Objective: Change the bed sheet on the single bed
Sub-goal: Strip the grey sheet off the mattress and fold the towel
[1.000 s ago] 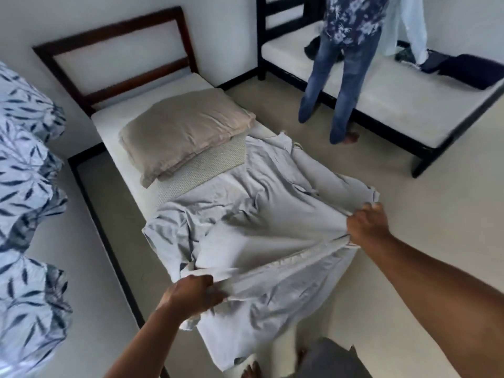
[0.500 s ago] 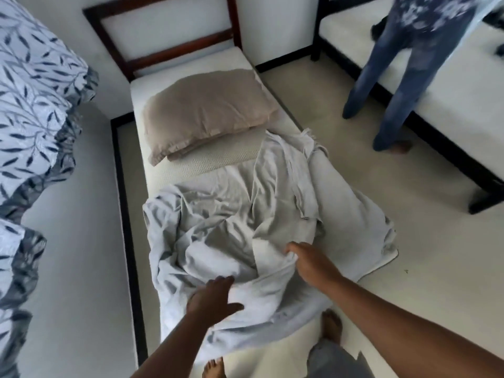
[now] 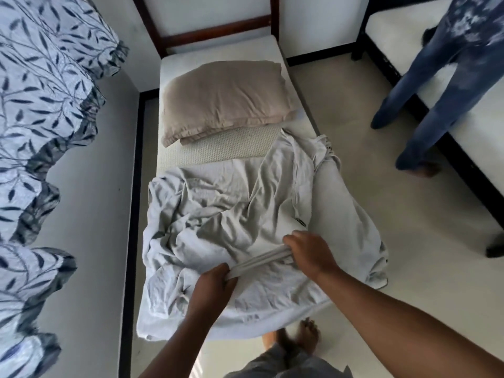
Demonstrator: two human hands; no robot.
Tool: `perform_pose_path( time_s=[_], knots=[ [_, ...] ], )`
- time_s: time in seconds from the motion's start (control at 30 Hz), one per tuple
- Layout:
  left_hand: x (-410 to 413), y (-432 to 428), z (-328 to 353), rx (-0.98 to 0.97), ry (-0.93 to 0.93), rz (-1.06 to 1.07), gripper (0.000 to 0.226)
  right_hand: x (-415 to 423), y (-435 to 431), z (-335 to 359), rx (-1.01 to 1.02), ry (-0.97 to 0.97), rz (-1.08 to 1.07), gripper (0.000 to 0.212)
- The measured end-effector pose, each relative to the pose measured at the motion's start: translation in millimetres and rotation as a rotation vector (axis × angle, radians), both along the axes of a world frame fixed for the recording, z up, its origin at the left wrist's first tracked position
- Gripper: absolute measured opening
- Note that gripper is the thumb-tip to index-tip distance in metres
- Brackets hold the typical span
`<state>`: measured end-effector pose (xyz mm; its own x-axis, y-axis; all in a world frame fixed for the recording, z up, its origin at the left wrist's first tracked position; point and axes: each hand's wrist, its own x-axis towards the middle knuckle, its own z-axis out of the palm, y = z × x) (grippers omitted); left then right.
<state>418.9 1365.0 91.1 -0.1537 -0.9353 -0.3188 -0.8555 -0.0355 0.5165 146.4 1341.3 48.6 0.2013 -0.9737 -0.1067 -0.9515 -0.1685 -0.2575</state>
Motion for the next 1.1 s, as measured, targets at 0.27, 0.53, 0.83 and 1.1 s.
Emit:
perform_pose_path(
  time_s=[0.27, 0.53, 0.83, 1.1],
  knots=[
    [42.2, 3.9, -17.7, -0.041, 0.024, 0.164, 0.005, -67.8, -6.2, 13.0, -0.128, 0.3, -0.38, 0.009],
    [83.7, -16.9, -26.5, -0.056, -0.05, 0.377, 0.022, -163.7, 5.2, 36.3, 0.009, 0.434, -0.74, 0.019],
    [-20.5, -36.0, -69.9, 0.233, -0.298, -0.112, 0.04, -155.2, -21.9, 29.4, 0.24, 0.211, -0.316, 0.024],
    [-199.5, -23.2, -61.4, 0.278, 0.043, -0.296, 0.111, -202.2, -14.3, 14.0, 0.624, 0.335, 0.16, 0.033]
  ],
)
